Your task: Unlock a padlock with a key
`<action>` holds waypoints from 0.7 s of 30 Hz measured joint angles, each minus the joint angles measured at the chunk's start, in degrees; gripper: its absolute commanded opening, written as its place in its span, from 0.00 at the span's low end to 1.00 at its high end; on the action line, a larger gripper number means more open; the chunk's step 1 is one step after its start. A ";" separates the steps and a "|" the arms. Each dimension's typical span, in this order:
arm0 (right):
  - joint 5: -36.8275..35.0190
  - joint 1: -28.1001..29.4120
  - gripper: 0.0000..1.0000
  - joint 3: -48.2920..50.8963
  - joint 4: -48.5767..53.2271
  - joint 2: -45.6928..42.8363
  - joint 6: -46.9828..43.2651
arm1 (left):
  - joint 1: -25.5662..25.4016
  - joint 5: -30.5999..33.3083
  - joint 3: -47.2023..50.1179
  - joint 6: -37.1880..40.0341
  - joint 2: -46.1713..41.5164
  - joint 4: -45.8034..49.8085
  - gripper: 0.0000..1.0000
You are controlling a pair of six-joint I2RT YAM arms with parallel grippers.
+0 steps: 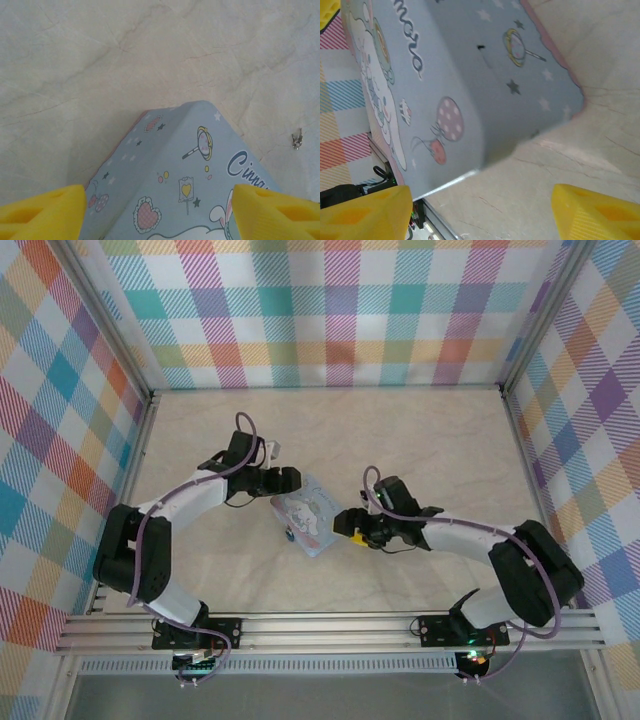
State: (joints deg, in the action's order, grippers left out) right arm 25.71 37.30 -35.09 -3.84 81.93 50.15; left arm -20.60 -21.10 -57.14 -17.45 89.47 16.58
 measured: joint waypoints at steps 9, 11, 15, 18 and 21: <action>-0.98 0.11 0.68 -6.97 1.66 6.03 0.59 | 0.24 -0.17 2.58 -0.55 -1.18 -0.20 0.66; -1.62 0.02 0.68 -9.16 3.52 7.37 0.31 | 0.39 0.22 3.43 -0.76 -2.14 -0.17 0.66; -2.97 -1.40 0.69 -14.53 6.71 10.95 -0.87 | 0.66 0.85 5.79 -1.40 -4.66 -0.15 0.64; -4.17 -2.73 0.69 -19.17 8.81 14.27 -2.43 | 0.63 0.85 7.48 -2.32 -6.40 -0.11 0.63; -5.35 -3.50 0.66 -24.00 10.45 17.88 -4.22 | 0.63 0.81 9.05 -3.45 -7.87 -0.13 0.62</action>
State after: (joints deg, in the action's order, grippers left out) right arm 20.36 33.80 -59.09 6.61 99.81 45.93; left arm -19.97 -20.29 -48.10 -20.91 81.60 16.45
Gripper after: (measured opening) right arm 0.675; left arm 0.625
